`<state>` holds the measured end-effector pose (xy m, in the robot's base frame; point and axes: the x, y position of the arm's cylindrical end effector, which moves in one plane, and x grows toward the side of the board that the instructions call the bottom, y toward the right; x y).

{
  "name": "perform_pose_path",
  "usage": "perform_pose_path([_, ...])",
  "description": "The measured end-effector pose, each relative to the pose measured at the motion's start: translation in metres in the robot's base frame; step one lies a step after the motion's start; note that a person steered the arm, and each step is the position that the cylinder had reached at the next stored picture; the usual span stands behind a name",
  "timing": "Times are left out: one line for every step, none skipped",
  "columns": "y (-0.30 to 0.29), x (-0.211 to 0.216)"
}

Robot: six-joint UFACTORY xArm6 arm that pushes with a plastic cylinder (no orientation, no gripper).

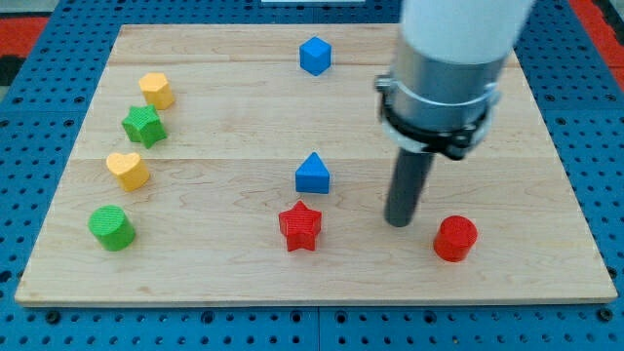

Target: Push the red star slightly right

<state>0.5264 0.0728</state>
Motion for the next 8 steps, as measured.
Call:
perform_pose_path([-0.007,-0.02])
perform_pose_path([-0.041,-0.031])
perform_pose_path([-0.099,-0.031])
perform_pose_path([-0.107,-0.028])
perform_pose_path([-0.107,-0.009])
perform_pose_path([-0.114,0.021])
perform_pose_path([-0.111,0.042])
perform_pose_path([-0.087,0.044])
